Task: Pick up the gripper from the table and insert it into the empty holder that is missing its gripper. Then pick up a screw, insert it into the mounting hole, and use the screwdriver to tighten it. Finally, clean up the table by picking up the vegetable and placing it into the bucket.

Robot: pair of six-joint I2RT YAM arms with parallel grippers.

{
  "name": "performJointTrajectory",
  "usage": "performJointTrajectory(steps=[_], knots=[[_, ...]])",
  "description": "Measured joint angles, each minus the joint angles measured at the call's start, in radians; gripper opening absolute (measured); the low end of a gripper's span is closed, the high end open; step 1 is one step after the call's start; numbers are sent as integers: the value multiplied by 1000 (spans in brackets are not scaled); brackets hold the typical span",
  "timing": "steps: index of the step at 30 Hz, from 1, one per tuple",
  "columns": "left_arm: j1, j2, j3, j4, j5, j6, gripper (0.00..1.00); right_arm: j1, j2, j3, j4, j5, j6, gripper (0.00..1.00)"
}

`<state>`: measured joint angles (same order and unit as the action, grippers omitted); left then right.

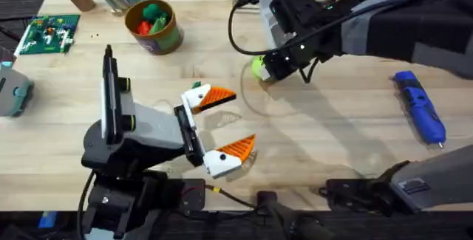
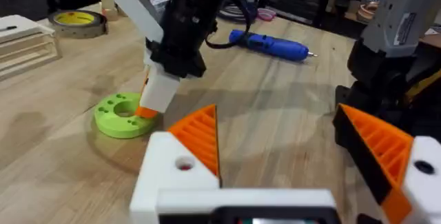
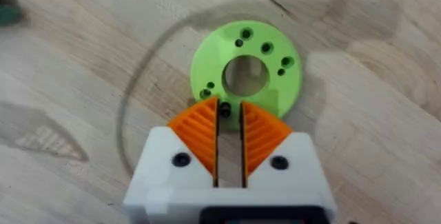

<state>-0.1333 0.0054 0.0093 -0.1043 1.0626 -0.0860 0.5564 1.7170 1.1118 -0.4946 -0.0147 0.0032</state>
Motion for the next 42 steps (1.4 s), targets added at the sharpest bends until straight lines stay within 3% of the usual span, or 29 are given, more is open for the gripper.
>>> performJointTrajectory(steps=[14, 27, 42], knots=[[0, 0, 0, 0, 0, 0, 993, 0, 0, 2, 2, 0, 0, 10], [0, 0, 0, 0, 0, 0, 993, 5, -31, 4, -56, 93, -31, 7], [0, 0, 0, 0, 0, 0, 993, 5, -46, 101, -235, 220, -105, 6]])
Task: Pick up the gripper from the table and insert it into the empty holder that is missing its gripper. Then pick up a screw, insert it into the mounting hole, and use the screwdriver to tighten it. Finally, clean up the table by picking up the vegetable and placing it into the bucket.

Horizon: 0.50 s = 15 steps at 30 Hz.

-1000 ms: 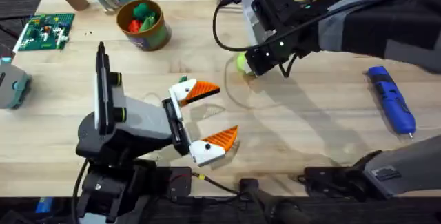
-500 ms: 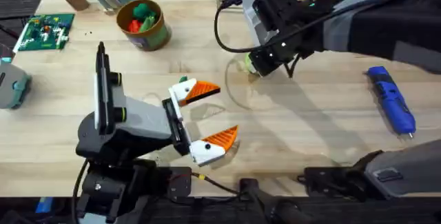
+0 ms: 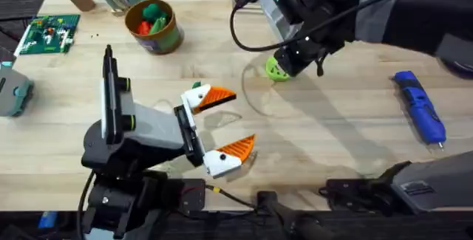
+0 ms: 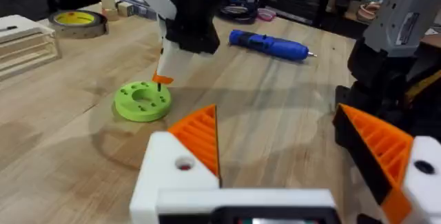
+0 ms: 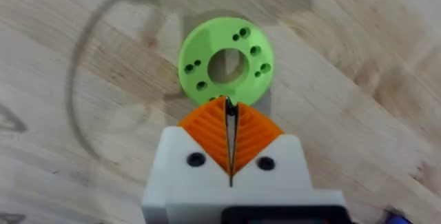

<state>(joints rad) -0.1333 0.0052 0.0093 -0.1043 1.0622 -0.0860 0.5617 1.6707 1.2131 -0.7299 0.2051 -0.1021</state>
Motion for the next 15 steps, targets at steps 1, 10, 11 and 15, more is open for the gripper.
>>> performJointTrajectory(steps=[1, 10, 11, 15], knots=[[0, 0, 0, 0, 0, 0, 993, 0, 0, 11, -12, 3, -4, 6], [0, 0, 0, 0, 0, 0, 993, 0, -2, 177, -162, -27, -11, 6], [0, 0, 0, 0, 0, 0, 993, 0, -5, 194, -174, -46, -11, 6], [0, 0, 0, 0, 0, 0, 993, 0, -53, 232, -184, -116, 5, 6]])
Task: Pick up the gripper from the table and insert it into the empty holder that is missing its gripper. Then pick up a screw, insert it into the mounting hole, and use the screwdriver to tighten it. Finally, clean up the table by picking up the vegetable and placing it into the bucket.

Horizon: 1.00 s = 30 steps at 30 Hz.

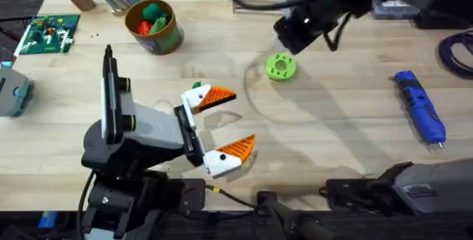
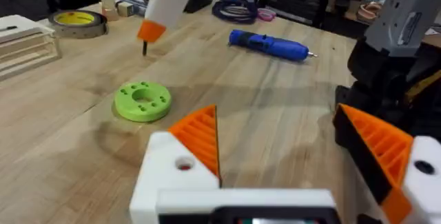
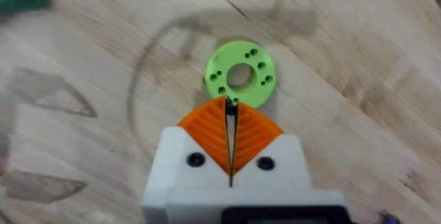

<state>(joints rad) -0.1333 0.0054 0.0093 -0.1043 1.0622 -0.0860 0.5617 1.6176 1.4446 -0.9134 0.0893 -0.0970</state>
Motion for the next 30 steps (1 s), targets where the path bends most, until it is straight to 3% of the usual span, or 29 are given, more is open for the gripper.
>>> performJointTrajectory(steps=[10, 14, 26, 30], knots=[[0, 0, 0, 0, 0, 0, 993, 0, -317, 11, -78, -49, 57, 6], [0, 0, 0, 0, 0, 0, 993, 17, -378, 19, -89, -56, 78, 6], [0, 0, 0, 0, 0, 0, 993, 263, -239, 21, 10, -52, 78, 6], [0, 0, 0, 0, 0, 0, 993, 334, -164, 69, -17, -52, 78, 6]])
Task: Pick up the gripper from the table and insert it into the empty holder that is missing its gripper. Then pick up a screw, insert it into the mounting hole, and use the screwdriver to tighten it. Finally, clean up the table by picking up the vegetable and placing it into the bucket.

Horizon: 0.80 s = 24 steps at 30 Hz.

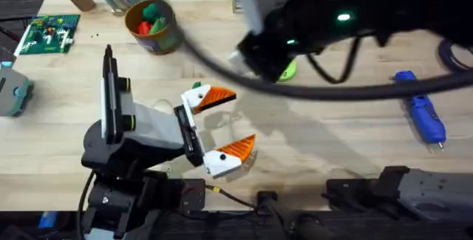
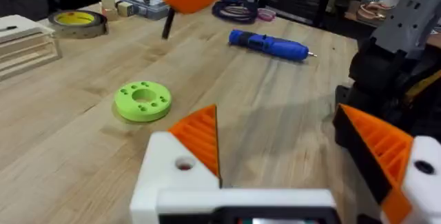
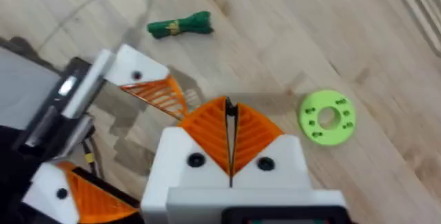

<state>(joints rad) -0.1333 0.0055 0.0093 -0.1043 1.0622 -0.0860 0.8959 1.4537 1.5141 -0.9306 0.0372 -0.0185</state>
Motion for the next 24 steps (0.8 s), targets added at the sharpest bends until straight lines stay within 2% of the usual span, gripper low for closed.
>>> performJointTrajectory(steps=[6, 9, 24], knots=[[0, 0, 0, 0, 0, 0, 993, 94, 115, 153, -72, -1, -4, 6], [0, 0, 0, 0, 0, 0, 993, 119, 141, 193, -70, -28, -5, 6], [0, 0, 0, 0, 0, 0, 993, 127, 214, 211, -96, -99, -5, 6]])
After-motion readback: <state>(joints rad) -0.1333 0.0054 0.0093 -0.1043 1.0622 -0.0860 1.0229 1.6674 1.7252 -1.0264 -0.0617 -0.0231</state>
